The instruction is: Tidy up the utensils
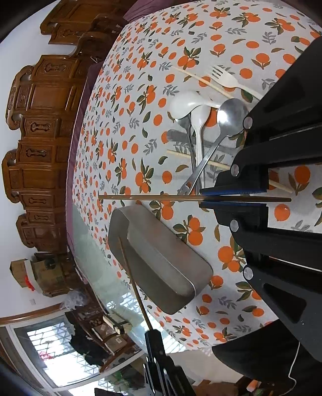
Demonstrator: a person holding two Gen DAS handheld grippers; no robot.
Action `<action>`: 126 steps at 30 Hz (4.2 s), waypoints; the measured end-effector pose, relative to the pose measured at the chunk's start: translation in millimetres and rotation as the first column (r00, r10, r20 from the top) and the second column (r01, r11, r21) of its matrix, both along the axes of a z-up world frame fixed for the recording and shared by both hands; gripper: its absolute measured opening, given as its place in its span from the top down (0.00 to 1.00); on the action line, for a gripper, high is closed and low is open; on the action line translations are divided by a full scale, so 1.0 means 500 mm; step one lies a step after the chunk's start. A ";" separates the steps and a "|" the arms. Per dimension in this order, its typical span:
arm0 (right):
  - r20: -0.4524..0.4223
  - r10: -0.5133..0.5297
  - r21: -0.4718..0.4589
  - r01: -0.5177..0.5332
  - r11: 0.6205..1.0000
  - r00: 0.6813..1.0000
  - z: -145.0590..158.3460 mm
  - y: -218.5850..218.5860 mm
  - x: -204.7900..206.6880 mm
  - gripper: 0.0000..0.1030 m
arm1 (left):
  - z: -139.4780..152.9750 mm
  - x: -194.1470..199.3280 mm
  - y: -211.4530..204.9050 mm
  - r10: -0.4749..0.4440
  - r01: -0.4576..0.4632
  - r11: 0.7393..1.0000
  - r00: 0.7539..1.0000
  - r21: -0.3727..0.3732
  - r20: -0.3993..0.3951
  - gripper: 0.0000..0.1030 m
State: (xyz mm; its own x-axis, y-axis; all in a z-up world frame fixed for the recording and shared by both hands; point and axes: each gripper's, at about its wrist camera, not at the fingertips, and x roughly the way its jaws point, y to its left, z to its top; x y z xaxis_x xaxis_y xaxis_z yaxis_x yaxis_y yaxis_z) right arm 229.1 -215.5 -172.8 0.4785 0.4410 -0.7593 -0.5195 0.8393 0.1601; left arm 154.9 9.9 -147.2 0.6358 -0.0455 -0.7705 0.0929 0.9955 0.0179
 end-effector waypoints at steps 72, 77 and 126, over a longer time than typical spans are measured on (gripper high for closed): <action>0.060 -0.077 0.048 0.075 0.996 0.995 0.049 0.076 -0.003 0.92 | 0.051 0.012 0.072 0.027 -0.026 0.999 0.998 -0.023 0.063 0.24; 0.090 -0.150 -0.008 0.152 0.988 0.985 0.048 -0.056 -0.014 0.92 | 0.037 0.021 0.002 -0.017 0.020 0.999 0.998 -0.049 0.059 0.24; -0.067 -0.225 0.024 0.227 0.974 0.972 -0.095 -0.209 0.061 0.80 | 0.007 -0.034 -0.193 -0.152 0.152 0.988 0.988 0.004 0.025 0.24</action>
